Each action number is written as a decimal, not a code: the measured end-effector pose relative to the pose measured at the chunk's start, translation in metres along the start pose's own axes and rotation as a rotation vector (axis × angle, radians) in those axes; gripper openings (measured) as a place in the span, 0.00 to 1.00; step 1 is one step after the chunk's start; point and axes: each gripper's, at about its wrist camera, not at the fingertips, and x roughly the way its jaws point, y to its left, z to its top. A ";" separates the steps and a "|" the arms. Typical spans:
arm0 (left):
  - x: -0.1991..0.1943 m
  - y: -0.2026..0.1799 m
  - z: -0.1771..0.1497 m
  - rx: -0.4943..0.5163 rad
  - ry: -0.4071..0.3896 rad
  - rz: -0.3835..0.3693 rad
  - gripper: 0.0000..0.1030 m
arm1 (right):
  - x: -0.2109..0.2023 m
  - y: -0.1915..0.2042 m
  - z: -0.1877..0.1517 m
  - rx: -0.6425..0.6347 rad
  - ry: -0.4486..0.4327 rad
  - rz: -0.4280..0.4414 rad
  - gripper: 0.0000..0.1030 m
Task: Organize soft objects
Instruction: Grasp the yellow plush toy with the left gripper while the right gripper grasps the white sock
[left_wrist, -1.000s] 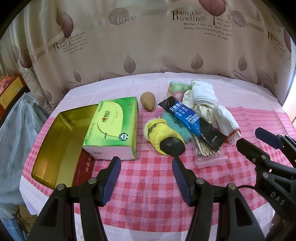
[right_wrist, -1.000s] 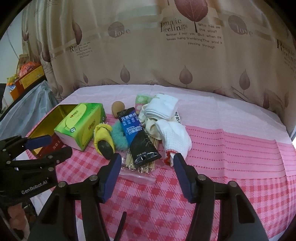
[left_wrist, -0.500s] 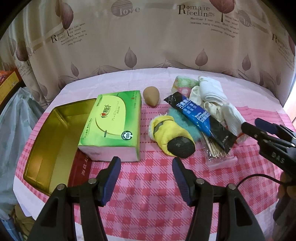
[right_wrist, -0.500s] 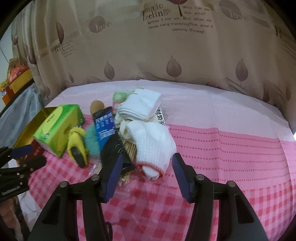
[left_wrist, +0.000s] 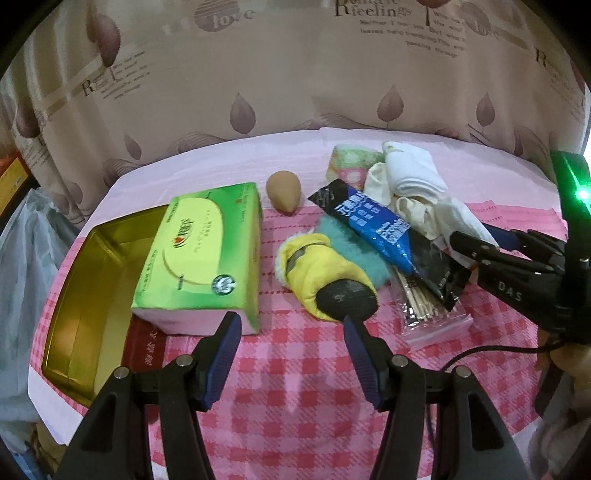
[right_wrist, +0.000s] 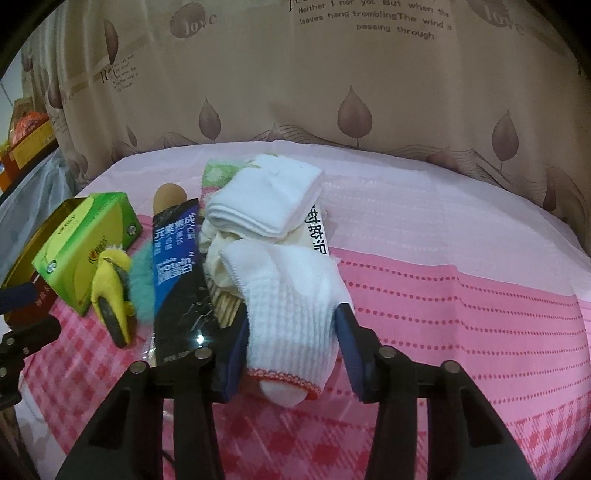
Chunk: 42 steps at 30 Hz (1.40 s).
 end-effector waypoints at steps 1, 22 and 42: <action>0.000 -0.002 0.001 0.002 0.002 -0.004 0.57 | 0.001 -0.001 -0.001 -0.004 -0.002 -0.001 0.33; 0.028 -0.015 0.039 -0.094 0.208 -0.141 0.57 | -0.010 -0.047 -0.018 0.133 -0.053 -0.054 0.23; 0.079 0.005 0.064 -0.184 0.307 -0.056 0.57 | -0.006 -0.057 -0.019 0.165 -0.054 -0.021 0.24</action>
